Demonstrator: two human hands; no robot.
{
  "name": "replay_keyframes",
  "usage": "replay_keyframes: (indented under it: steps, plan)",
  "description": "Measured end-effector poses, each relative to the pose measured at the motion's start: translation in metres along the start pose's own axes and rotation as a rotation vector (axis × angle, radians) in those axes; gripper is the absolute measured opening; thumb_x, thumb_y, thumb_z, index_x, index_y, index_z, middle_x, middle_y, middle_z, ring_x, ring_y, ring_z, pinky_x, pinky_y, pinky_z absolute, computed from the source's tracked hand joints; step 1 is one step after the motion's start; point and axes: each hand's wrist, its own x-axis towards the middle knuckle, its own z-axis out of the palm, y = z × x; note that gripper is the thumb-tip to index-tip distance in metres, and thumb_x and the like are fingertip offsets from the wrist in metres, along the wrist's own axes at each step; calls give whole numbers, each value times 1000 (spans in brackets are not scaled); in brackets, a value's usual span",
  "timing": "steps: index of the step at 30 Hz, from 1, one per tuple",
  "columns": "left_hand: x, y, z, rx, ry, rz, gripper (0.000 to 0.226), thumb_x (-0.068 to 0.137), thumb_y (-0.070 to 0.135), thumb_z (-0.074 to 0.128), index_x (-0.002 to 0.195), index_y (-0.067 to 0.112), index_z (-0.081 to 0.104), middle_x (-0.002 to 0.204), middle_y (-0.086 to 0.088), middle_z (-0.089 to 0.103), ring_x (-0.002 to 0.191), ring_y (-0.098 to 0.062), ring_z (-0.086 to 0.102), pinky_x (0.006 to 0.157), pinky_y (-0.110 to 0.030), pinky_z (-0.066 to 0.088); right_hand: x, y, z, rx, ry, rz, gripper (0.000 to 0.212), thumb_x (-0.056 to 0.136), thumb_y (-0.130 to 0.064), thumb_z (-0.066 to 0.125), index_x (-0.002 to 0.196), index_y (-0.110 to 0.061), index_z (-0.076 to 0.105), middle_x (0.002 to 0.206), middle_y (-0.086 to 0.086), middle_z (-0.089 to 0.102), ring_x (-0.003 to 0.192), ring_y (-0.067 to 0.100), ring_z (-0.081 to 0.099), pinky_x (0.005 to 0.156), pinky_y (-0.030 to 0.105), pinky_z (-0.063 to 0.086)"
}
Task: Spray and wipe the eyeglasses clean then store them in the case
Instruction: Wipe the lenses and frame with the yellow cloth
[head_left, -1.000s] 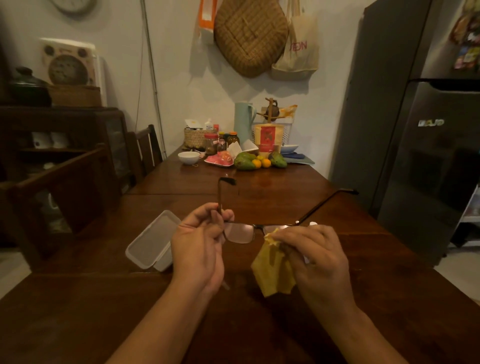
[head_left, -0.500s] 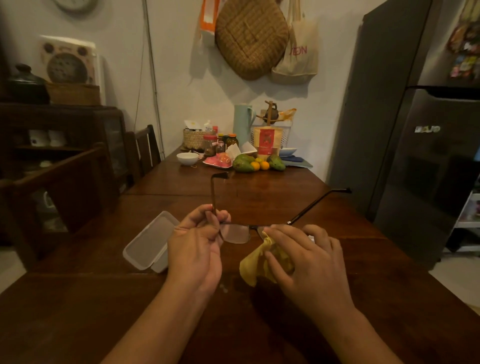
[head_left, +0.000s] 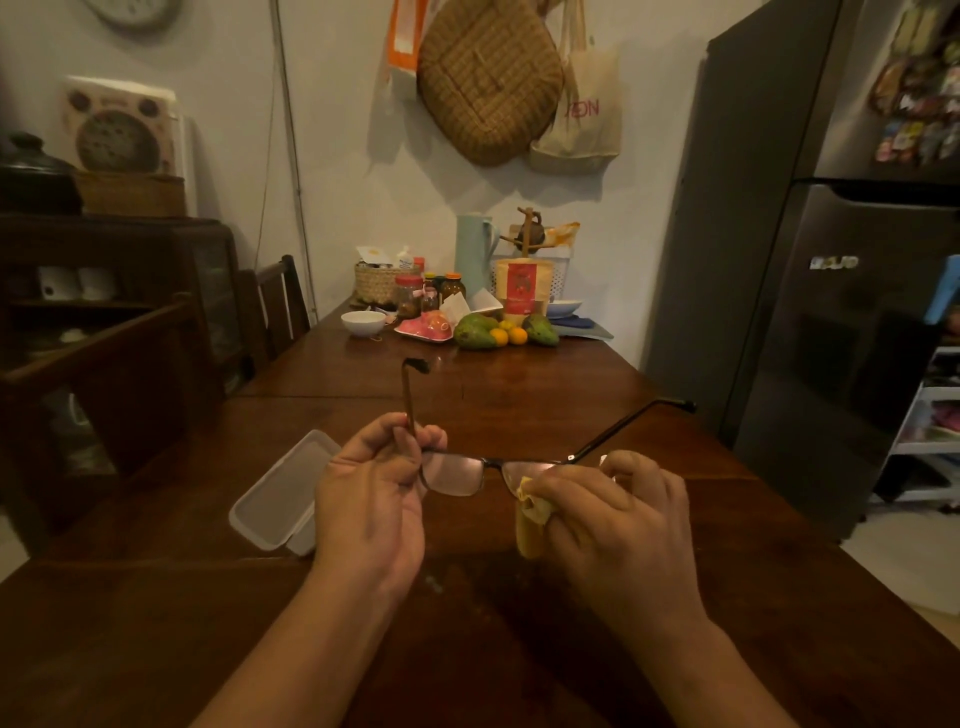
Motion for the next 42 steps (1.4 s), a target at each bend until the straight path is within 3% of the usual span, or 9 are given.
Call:
replay_keyframes:
  steps: [4,9,14,17,20,28,35,39,42]
  plan:
    - [2,0,-2,7,-32,19,28,88,-13,47,87,10,63,67,-2,69,71,-15,70,79,-30,59,2,-3,-5,-37,-91,72,40,83,-53,50,113,-37,71,118,-16,64,110,18,42,79,34,28]
    - [0,-5,-2,0,-53,1,28,86,-12,48,85,11,65,71,-4,69,74,-16,69,82,-31,57,3,-12,0,2,-158,136,50,87,-58,46,128,-36,64,122,-15,57,110,13,37,77,32,35]
    - [1,-4,-1,3,-37,6,27,88,-11,47,87,10,64,68,-3,69,73,-16,68,80,-30,59,-1,-7,10,123,-173,79,42,94,-48,47,134,-38,57,128,-22,54,108,3,30,78,28,34]
    - [0,-4,-1,14,-43,18,27,89,-12,46,85,9,63,68,-3,67,72,-16,67,83,-31,57,-1,-3,7,86,-102,77,36,85,-39,67,121,-36,67,119,-18,64,106,8,40,75,32,34]
    - [-1,-3,0,6,-43,15,28,89,-12,46,83,10,63,68,-3,67,75,-17,67,81,-30,57,-1,1,3,3,-86,101,44,72,-39,82,114,-35,70,113,-15,67,108,16,43,75,35,35]
    - [4,-7,-5,16,-95,29,34,90,-12,46,77,13,65,68,-3,66,71,-15,68,73,-28,60,-5,0,13,152,-143,119,53,84,-24,75,132,-41,58,129,-19,56,112,20,41,82,34,38]
    - [7,-6,-7,11,-126,36,19,73,-3,56,80,11,65,71,-3,67,75,-15,69,75,-28,60,1,2,2,-47,-125,167,45,78,-47,71,122,-42,64,119,-15,60,110,19,40,79,35,33]
    - [7,-8,-8,-8,-141,22,29,69,-4,55,62,18,73,67,-3,67,68,-14,69,80,-32,60,-2,-2,7,31,-98,158,46,81,-32,77,125,-37,64,122,-14,61,110,16,39,78,34,33]
    - [6,-11,-7,6,-168,25,31,69,-5,55,61,19,72,65,-3,66,67,-14,69,85,-34,55,-3,-3,12,146,-86,110,47,86,-19,73,129,-34,62,125,-17,60,106,6,32,77,31,32]
